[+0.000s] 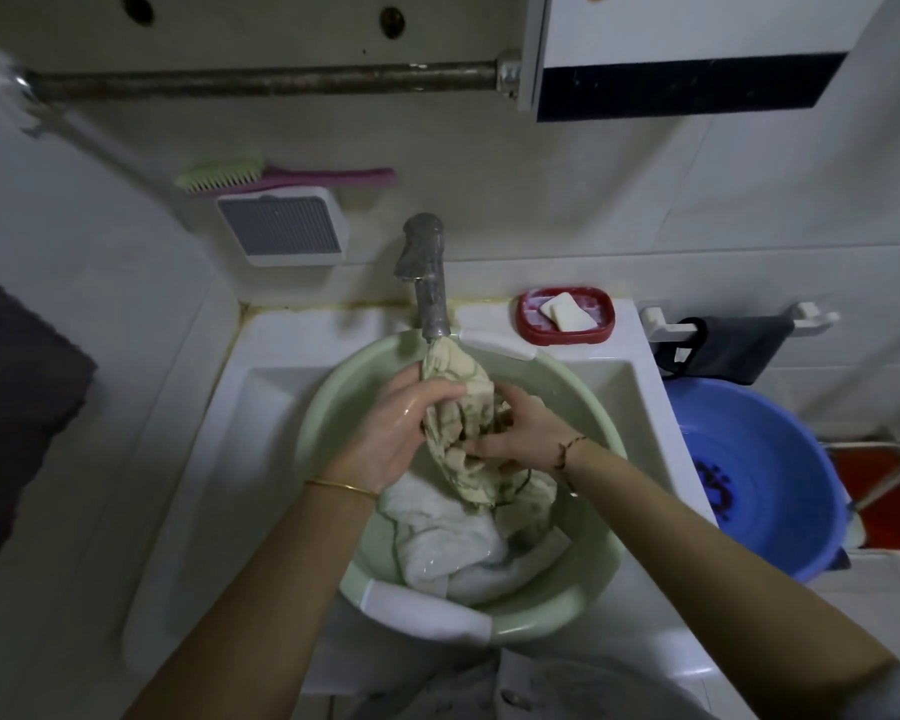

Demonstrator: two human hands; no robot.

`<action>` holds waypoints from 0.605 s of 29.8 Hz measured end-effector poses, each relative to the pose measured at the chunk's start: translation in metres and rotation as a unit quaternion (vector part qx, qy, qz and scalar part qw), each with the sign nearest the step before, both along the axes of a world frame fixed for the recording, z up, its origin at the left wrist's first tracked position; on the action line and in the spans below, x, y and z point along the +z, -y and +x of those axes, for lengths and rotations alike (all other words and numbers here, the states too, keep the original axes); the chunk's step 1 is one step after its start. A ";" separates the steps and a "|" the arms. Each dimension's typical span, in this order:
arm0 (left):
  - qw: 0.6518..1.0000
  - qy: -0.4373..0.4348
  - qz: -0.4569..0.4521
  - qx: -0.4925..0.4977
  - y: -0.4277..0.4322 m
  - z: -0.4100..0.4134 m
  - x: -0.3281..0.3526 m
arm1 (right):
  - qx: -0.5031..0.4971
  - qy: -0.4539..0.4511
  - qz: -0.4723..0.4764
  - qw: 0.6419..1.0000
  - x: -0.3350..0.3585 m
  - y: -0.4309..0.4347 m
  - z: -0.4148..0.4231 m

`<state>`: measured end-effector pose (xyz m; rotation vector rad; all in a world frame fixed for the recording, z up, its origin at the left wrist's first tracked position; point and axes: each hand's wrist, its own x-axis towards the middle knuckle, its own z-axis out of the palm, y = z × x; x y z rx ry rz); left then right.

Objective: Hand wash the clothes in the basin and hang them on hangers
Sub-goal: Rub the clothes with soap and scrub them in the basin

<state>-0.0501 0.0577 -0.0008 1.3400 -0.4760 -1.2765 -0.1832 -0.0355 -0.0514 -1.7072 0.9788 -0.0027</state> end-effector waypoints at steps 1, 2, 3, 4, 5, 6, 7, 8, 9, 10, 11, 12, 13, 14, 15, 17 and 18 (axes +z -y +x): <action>0.999 0.026 -0.001 0.029 0.000 0.000 0.001 | -0.001 -0.028 -0.031 0.999 -0.005 0.003 0.000; 0.996 0.062 -0.001 0.058 0.000 0.001 0.001 | -0.003 -0.058 -0.059 0.997 -0.009 0.007 -0.002; 0.990 0.112 0.002 0.081 -0.001 0.002 0.002 | -0.013 -0.077 -0.087 0.993 -0.008 0.009 -0.005; 0.979 0.179 0.006 0.095 -0.002 0.003 0.002 | -0.048 -0.078 -0.089 0.992 -0.005 0.010 -0.009; 0.961 0.257 0.008 0.101 -0.003 0.004 0.001 | -0.099 -0.064 -0.075 0.990 -0.004 0.015 -0.012; 0.934 0.342 0.008 0.100 -0.005 0.006 0.000 | -0.160 -0.037 -0.026 0.986 -0.001 0.018 -0.016; 0.900 0.426 0.013 0.095 -0.006 0.008 -0.003 | -0.224 0.005 0.040 0.974 0.000 0.022 -0.018; 0.865 0.494 0.015 0.090 -0.008 0.009 -0.004 | -0.276 0.035 0.088 0.956 0.005 0.024 -0.019; 0.833 0.546 0.011 0.085 -0.010 0.010 -0.004 | -0.308 0.057 0.115 0.943 0.006 0.028 -0.020; 0.803 0.592 0.009 0.076 -0.011 0.012 -0.002 | -0.320 0.059 0.112 0.939 0.010 0.032 -0.020; 0.774 0.630 0.010 0.070 -0.012 0.013 0.002 | -0.319 0.060 0.106 0.940 0.014 0.035 -0.021; 0.756 0.650 0.014 0.070 -0.012 0.014 0.009 | -0.305 0.065 0.091 0.946 0.021 0.038 -0.020; 0.748 0.659 0.017 0.078 -0.010 0.015 0.016 | -0.289 0.079 0.086 0.950 0.031 0.038 -0.019; 0.743 0.664 0.019 0.084 -0.008 0.016 0.026 | -0.264 0.095 0.097 0.955 0.040 0.040 -0.018; 0.742 0.665 0.016 0.088 -0.005 0.016 0.035 | -0.242 0.109 0.111 0.958 0.047 0.042 -0.017; 0.765 0.639 0.005 0.078 0.001 0.015 0.050 | -0.187 0.097 0.101 0.972 0.056 0.046 -0.019; 0.793 0.606 0.004 0.059 0.004 0.014 0.054 | -0.158 0.091 0.079 0.980 0.055 0.049 -0.019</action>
